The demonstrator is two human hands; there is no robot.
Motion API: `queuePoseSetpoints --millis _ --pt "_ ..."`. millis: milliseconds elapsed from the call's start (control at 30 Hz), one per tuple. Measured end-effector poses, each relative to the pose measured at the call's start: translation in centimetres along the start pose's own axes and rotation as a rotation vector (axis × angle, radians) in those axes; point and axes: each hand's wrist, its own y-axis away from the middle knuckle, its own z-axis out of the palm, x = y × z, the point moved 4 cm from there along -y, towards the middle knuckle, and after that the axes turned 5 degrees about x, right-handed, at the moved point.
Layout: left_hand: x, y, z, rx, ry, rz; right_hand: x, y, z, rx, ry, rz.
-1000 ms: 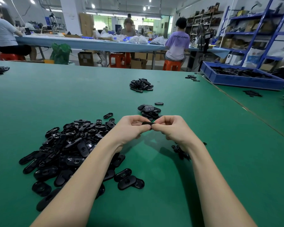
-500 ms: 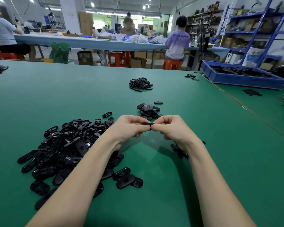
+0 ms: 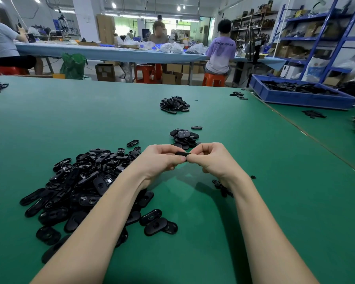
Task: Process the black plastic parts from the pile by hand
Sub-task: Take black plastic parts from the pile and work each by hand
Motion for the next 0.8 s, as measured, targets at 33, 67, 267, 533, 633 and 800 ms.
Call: queuePoseSetpoints --millis 33,67,267,533,633,800 --pt "0.0 0.0 0.0 0.009 -0.01 0.001 0.0 0.0 0.0 0.003 0.0 0.002" --pt "0.1 0.1 0.1 0.021 -0.017 0.003 -0.1 0.1 0.1 0.012 0.0 0.003" --pt "0.2 0.1 0.2 0.101 -0.043 0.013 -0.3 0.2 0.3 0.071 0.022 0.006" --pt "0.2 0.1 0.0 0.144 -0.089 0.028 -0.2 0.4 0.4 0.07 0.003 0.001" --pt "0.2 0.4 0.2 0.119 -0.034 0.053 -0.1 0.3 0.0 0.043 -0.048 -0.011" --pt "0.9 0.3 -0.2 0.139 -0.045 0.096 -0.3 0.4 -1.0 0.058 -0.132 -0.046"
